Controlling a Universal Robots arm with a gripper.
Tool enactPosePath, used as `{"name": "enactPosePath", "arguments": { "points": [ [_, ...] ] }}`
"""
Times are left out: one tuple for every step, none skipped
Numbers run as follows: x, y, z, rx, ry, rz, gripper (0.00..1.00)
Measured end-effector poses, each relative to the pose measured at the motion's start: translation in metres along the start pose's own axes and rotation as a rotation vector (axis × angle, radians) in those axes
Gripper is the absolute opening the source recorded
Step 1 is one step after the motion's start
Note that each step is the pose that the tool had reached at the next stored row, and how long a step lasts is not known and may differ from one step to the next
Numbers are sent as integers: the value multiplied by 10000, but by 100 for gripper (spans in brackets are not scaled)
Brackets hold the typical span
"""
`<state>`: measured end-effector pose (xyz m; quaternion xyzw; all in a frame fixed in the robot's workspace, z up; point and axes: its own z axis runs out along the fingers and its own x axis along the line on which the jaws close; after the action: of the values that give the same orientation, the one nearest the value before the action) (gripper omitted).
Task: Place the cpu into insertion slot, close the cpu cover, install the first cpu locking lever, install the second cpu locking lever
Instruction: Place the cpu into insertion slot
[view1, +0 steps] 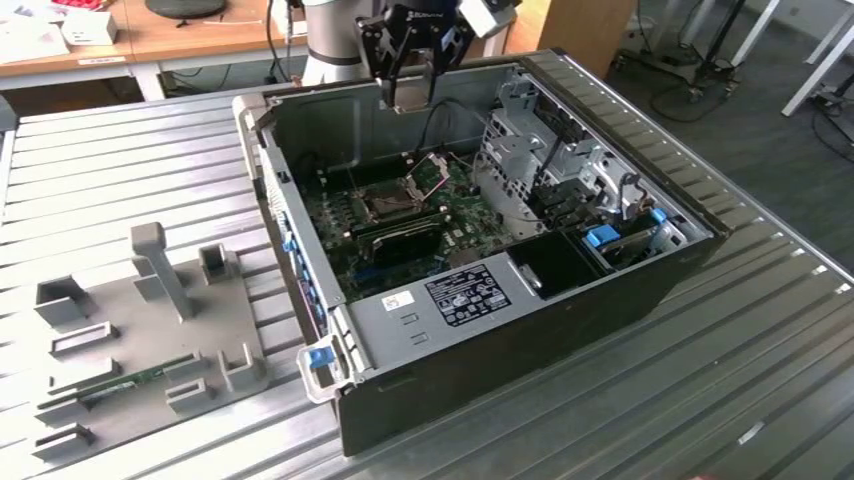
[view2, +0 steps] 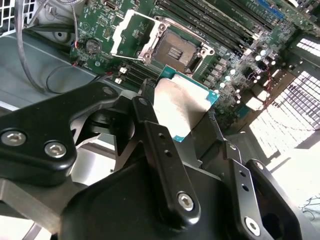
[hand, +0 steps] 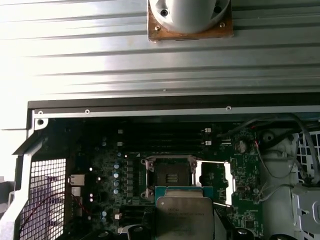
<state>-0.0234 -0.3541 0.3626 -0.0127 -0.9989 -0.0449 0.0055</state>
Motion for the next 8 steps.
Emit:
{"name": "enactPosePath", "arguments": {
  "points": [
    [2, 0, 7, -1, -17, -1, 54],
    [4, -1, 12, -1, -30, -3, 54],
    [5, -1, 16, -1, -41, -4, 54],
    [5, -2, 20, -1, -46, -6, 54],
    [5, -2, 20, -1, -46, -6, 54],
    [5, -2, 20, 0, -47, -6, 54],
    [6, -2, 21, -1, -47, -5, 54],
    [6, -2, 21, -1, -47, -5, 54]
  ]
}}
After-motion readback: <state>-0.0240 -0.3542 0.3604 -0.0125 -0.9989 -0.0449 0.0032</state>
